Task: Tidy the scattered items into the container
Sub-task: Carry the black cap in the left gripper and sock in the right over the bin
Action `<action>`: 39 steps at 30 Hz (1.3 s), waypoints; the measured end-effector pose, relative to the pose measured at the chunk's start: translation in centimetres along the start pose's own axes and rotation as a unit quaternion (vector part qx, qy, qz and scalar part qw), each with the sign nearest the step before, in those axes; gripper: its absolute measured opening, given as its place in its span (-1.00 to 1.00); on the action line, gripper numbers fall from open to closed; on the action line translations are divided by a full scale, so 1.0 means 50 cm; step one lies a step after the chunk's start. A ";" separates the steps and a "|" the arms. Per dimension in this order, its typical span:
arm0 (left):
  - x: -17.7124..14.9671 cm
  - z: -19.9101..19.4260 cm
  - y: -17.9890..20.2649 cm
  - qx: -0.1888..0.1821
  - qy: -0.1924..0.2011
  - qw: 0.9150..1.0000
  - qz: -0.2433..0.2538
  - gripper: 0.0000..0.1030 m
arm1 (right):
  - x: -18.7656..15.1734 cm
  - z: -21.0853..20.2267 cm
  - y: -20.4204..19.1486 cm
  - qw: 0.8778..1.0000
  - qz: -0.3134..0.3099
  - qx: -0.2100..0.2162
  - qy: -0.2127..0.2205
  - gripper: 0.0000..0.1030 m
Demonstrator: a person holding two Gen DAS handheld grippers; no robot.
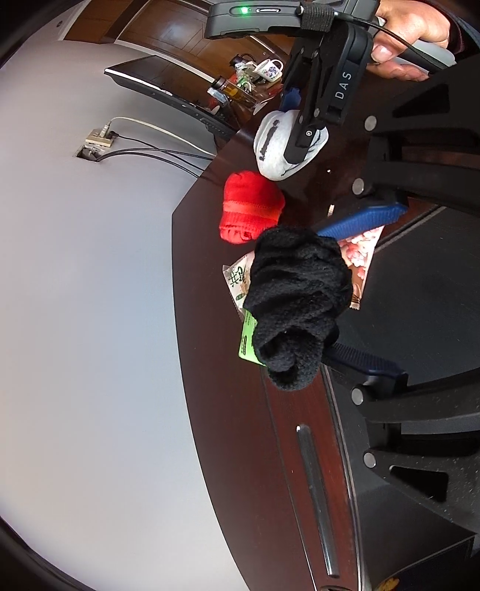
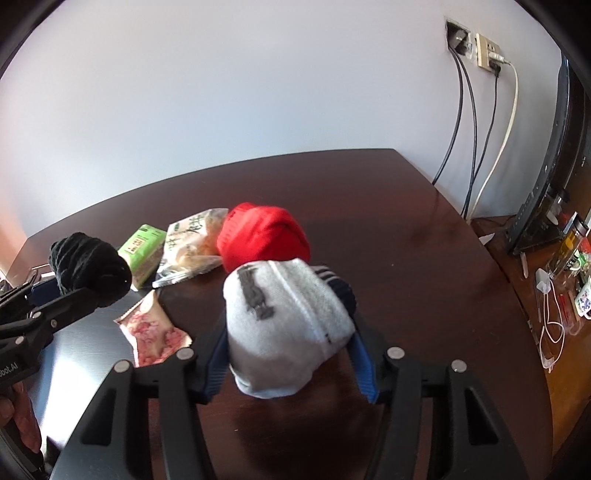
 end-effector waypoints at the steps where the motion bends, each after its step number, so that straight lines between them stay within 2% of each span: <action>1: -0.002 -0.006 -0.004 0.002 0.001 1.000 -0.001 0.13 | 0.001 -0.004 -0.005 1.000 -0.001 0.001 0.001 0.11; 19: -0.022 -0.110 -0.061 0.022 0.036 0.999 -0.029 0.13 | 0.015 -0.058 -0.103 0.999 -0.032 0.019 0.024 0.11; 39: -0.067 -0.215 -0.143 0.046 0.065 0.995 -0.068 0.13 | -0.009 -0.089 -0.291 0.993 -0.091 0.064 0.033 0.11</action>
Point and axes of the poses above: each gripper's, at about its wrist camera, not at the fingertips, and z roughly the way its jaws point, y to its right, x to its top, the point moved 10 cm from there along z, roughly the way its jaws point, and after that the axes turned 7 degrees about -y, right-handed, at the moved point
